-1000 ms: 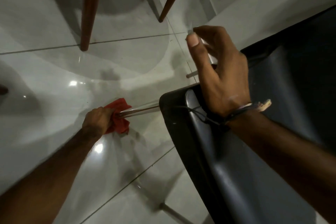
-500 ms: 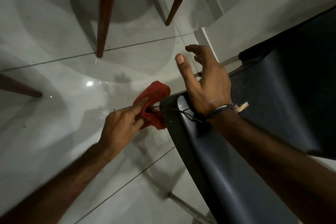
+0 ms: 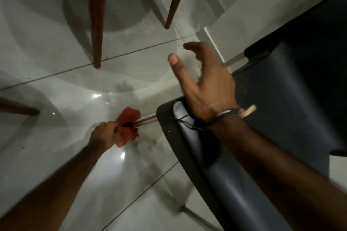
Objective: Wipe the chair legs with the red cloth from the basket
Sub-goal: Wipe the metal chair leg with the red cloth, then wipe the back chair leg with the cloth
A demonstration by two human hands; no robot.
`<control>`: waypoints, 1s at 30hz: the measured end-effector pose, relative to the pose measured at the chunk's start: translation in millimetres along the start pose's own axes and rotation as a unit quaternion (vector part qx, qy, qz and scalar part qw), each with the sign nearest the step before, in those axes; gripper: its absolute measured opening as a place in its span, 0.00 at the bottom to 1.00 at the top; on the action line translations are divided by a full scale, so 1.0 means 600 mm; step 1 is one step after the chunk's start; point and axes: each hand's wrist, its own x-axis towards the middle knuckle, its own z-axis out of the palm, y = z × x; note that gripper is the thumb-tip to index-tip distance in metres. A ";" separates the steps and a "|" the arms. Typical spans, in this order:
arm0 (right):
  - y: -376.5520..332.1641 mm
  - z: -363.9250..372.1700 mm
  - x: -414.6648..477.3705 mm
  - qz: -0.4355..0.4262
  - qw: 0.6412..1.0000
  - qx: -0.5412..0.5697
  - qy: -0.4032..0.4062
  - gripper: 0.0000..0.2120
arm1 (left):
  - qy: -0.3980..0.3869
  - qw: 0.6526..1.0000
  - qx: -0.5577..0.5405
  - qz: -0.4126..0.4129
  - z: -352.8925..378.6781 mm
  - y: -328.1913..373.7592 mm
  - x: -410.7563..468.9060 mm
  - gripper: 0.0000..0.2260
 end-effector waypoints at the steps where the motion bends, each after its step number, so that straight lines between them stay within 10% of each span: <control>1: -0.003 -0.004 -0.001 0.003 1.000 -0.005 -0.001 0.26 | -0.005 1.000 0.003 0.002 -0.023 0.004 -0.014 0.12; 14: 0.156 -0.108 0.090 0.056 0.994 -0.060 -0.079 0.28 | 0.081 0.995 0.012 0.065 -0.246 0.203 -0.037 0.16; 30: 0.233 -0.096 0.128 0.048 0.998 -0.019 -0.038 0.24 | 0.014 0.958 -0.024 0.286 -0.050 0.550 0.299 0.18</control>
